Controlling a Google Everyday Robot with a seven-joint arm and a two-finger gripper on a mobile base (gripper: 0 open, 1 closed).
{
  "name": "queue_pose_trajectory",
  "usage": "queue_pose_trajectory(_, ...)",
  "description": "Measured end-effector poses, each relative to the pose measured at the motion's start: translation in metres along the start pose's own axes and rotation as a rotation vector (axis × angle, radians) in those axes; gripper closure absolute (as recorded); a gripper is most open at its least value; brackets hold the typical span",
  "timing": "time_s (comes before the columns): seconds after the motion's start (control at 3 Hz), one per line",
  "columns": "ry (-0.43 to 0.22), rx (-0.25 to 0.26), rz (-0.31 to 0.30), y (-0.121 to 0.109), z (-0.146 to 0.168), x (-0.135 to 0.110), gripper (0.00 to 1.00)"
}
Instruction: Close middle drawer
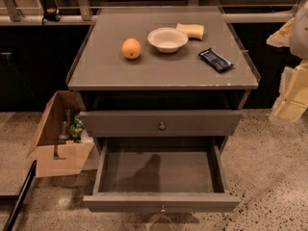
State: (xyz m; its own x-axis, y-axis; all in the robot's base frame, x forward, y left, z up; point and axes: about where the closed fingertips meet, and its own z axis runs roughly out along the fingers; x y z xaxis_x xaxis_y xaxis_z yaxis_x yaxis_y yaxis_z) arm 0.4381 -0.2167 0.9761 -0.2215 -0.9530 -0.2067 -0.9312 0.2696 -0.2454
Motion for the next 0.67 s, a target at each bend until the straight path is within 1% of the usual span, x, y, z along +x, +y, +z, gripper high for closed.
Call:
queue_pose_trajectory(0.33,-0.027,0.005,0.000,0.000,0.003,0.004,0.00)
queue_pose_trajectory(0.67,-0.137,-0.012,0.023,0.005,0.016,0.009,0.00)
